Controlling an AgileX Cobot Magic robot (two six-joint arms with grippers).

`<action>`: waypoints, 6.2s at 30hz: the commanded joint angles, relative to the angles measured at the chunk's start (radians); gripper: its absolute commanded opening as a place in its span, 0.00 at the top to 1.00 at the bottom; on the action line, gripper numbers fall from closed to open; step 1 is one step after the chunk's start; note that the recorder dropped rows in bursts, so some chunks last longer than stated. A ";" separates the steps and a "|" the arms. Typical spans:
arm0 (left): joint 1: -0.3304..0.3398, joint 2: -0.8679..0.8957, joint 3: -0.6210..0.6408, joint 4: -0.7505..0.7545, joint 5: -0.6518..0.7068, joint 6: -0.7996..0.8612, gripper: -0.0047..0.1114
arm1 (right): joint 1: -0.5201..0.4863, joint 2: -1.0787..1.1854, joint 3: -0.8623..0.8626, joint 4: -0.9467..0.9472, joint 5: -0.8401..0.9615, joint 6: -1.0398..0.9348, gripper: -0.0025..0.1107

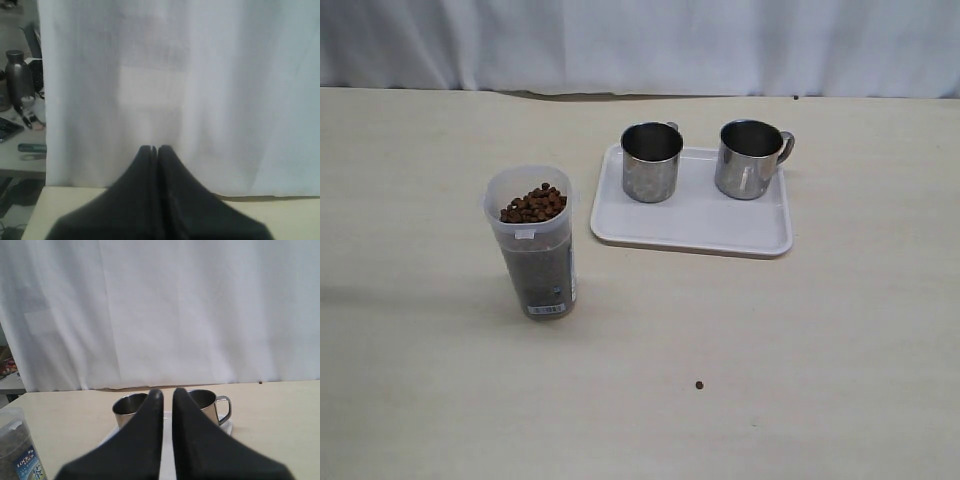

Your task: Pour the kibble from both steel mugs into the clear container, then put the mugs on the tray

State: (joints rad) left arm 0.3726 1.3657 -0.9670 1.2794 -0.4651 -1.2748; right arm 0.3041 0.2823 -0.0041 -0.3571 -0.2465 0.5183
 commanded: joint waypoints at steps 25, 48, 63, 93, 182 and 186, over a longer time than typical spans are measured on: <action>-0.095 -0.900 0.967 -0.848 -0.158 0.713 0.96 | 0.001 -0.006 0.004 0.008 0.009 -0.002 0.93; -0.257 -1.366 0.967 -0.845 0.343 0.669 0.96 | 0.001 -0.006 0.004 0.008 0.009 -0.002 0.93; -0.268 -1.366 0.967 -0.884 0.420 0.668 0.96 | 0.001 -0.011 0.004 0.008 0.009 -0.002 0.93; -0.360 -1.366 0.967 -1.273 0.618 1.194 0.96 | 0.001 -0.011 0.004 0.008 0.009 -0.002 0.93; -0.360 -1.366 0.967 -1.274 0.609 1.331 0.96 | -0.258 -0.282 0.004 0.368 0.348 -0.518 0.93; -0.360 -1.366 0.967 -1.274 0.609 1.331 0.96 | -0.258 -0.282 0.004 0.368 0.348 -0.518 0.93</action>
State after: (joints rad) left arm 0.0109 0.0029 -0.0034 0.0000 0.1572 0.0552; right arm 0.0529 0.0042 -0.0041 0.0193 0.0959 0.0000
